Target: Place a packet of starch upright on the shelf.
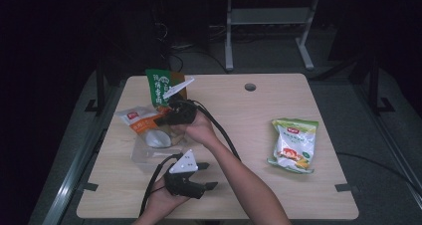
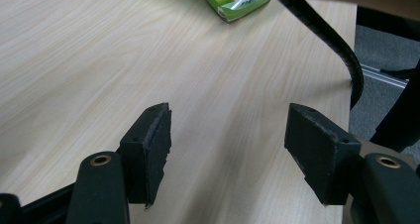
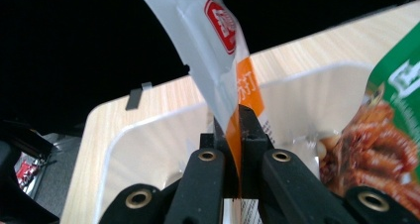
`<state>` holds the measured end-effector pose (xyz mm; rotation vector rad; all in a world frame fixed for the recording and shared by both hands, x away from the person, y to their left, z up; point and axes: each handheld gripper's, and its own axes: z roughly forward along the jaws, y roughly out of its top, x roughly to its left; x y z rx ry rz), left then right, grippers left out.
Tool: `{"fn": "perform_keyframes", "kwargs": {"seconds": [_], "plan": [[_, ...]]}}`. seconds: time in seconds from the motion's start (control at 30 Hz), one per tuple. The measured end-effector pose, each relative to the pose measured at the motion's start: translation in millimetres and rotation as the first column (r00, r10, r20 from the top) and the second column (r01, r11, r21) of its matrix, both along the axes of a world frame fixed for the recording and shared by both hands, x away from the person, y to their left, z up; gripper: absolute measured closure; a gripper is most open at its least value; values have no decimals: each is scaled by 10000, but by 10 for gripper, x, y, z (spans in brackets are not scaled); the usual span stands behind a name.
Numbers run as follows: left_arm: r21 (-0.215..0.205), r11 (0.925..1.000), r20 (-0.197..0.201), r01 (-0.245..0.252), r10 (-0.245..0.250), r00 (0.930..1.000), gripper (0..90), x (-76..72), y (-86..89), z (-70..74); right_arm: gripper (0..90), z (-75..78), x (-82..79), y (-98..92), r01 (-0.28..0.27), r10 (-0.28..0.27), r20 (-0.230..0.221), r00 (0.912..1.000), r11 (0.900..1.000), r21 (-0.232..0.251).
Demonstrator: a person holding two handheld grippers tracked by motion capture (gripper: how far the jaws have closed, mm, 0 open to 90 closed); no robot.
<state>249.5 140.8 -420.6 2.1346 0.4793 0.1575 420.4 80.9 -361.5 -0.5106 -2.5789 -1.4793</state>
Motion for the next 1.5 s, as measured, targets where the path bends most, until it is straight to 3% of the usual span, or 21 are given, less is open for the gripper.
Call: {"fn": "perform_keyframes", "kwargs": {"seconds": [0.07, 0.23, 0.33, 0.43, 0.57, 0.7, 0.93, 1.0, 1.03, 1.07, 1.1, 1.27, 1.3, 1.37, 1.4, 1.5], "plan": [[-20, 10000, -8, 11, -11, 10000, 342, -3, -2, 0, 887, -40, -3, -17, 58, -55, -134, 9999, 9998, 211], [-16, 10000, -19, 10, -10, 10000, 340, -2, -3, 3, 765, 24, -32, -87, 325, -322, 161, 9994, 9994, -145], [34, 10000, -109, 2, -2, 9999, 340, -5, -10, 4, 786, 54, -52, -146, 299, -270, 452, 9986, 9975, -641], [47, 10000, -73, 36, -36, 10000, 340, -7, -18, -1, 873, 35, -55, -199, 325, -269, 553, 9981, 9943, -1019], [41, 10000, -70, 47, -47, 10000, 340, -10, -25, -3, 894, -25, -74, -250, 291, -256, 332, 9991, 9938, -1070], [37, 10000, -54, 49, -49, 10000, 340, -5, -24, -5, 896, -83, -91, -263, 181, -105, 515, 9986, 9888, -1480], [-1, 10000, -46, 15, -15, 10000, 340, -5, -22, -5, 890, -160, -94, -316, 167, -133, 263, 9996, 9910, -1331], [-4, 10000, -44, 8, -8, 10000, 340, -5, -22, -5, 838, -166, -92, -312, 100, -69, 223, 9997, 9900, -1405], [-2, 10000, -44, 12, -12, 10000, 340, -4, -21, -4, 814, -180, -81, -304, 36, 3, 261, 9997, 9886, -1505], [-7, 10000, -57, 9, -9, 10000, 340, -3, -21, -4, 808, -183, -87, -295, -30, 34, 22, 10000, 9869, -1615], [-17, 10000, -59, 7, -7, 10000, 340, -1, -21, -4, 811, -199, -85, -285, -113, 139, 138, 9998, 9847, -1741], [-27, 10000, -46, -5, 5, 10000, 340, -2, -23, -4, 893, -235, -105, -236, -294, 363, 279, 9990, 9758, -2166], [-30, 10000, -51, -2, 2, 10000, 340, -2, -24, -4, 895, -245, -103, -228, -302, 427, 484, 9979, 9717, -2341], [-20, 10000, -28, 7, -7, 10000, 340, -3, -23, -2, 896, -300, -123, -193, -326, 592, 791, 9951, 9526, -3024], [-21, 10000, -26, 9, -9, 10000, 340, -3, -23, -1, 895, -334, -131, -186, -317, 612, 847, 9945, 9489, -3140], [-32, 10000, 4, 9, -9, 10000, 340, -4, -22, 1, 895, -364, -129, -223, -237, 468, 723, 9963, 9563, -2915]]}}
